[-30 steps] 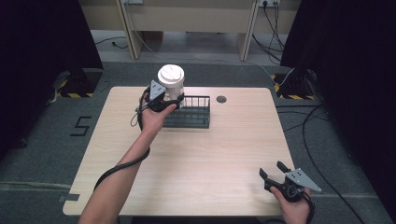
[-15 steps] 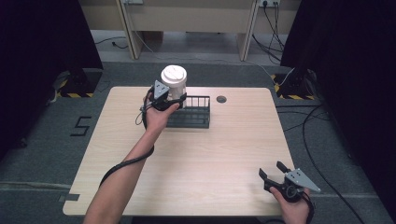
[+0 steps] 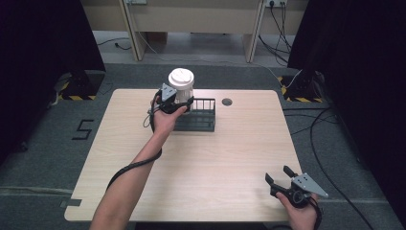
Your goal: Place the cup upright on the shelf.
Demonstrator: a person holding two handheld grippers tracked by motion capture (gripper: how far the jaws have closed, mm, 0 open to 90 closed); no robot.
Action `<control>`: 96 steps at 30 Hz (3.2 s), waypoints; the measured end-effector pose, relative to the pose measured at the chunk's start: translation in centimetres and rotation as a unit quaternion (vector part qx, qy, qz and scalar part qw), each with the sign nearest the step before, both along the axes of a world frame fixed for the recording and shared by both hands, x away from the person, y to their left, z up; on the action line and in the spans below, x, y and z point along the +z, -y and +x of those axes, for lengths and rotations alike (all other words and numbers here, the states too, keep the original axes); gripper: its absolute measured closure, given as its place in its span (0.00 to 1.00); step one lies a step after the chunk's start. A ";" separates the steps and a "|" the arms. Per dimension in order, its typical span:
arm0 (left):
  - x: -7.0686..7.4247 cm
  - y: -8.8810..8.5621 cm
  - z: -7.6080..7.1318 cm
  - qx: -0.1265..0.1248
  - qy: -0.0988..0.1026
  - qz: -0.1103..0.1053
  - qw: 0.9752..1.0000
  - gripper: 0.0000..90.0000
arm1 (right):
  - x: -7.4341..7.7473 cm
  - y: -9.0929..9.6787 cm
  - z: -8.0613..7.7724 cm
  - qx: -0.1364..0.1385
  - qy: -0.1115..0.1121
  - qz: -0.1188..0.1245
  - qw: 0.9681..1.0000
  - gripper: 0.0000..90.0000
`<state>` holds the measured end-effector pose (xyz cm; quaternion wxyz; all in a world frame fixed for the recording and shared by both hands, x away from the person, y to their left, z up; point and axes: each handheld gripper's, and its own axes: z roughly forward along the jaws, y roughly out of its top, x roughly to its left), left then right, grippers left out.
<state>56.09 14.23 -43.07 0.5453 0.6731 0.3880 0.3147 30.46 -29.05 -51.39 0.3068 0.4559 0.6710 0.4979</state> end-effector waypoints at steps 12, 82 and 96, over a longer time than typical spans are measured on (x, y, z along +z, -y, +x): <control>-1.9 0.0 0.1 0.008 -0.028 0.008 1.000 0.20 | 0.0 0.0 0.0 0.001 -0.001 -0.002 1.000 0.23; -1.3 -2.6 -3.5 -0.007 -0.030 0.050 0.998 0.16 | 0.0 -0.2 0.1 0.006 -0.005 -0.010 1.000 0.22; -1.0 -4.0 -5.7 -0.016 -0.025 0.047 0.998 0.16 | 0.0 -0.2 0.1 0.004 -0.006 -0.009 1.000 0.22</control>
